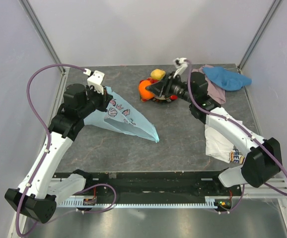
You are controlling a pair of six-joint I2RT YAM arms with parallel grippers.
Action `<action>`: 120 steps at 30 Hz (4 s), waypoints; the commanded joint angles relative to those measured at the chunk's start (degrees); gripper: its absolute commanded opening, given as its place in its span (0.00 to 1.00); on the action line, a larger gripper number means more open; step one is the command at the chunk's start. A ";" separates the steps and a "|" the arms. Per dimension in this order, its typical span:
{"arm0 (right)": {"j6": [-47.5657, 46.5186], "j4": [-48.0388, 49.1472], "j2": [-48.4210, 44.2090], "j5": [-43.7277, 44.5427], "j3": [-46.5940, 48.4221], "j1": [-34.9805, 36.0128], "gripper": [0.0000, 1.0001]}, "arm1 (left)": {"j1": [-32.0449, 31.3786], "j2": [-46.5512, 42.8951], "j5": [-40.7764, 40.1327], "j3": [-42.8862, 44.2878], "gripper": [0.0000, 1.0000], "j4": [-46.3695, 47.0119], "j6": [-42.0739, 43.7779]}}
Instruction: Place the fruits into the plastic bag
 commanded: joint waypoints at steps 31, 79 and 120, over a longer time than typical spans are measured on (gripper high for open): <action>-16.75 -20.47 12.85 13.92 9.81 18.36 0.00 | 0.33 -1.24 7.52 -0.79 0.02 4.82 -0.18; 3.29 15.48 26.48 17.36 0.85 19.50 0.52 | 0.07 -3.35 46.30 -5.80 0.02 21.26 -8.44; -9.28 4.07 -8.75 25.00 -17.25 14.95 0.75 | 0.68 -2.47 12.28 -2.90 0.02 9.75 -7.03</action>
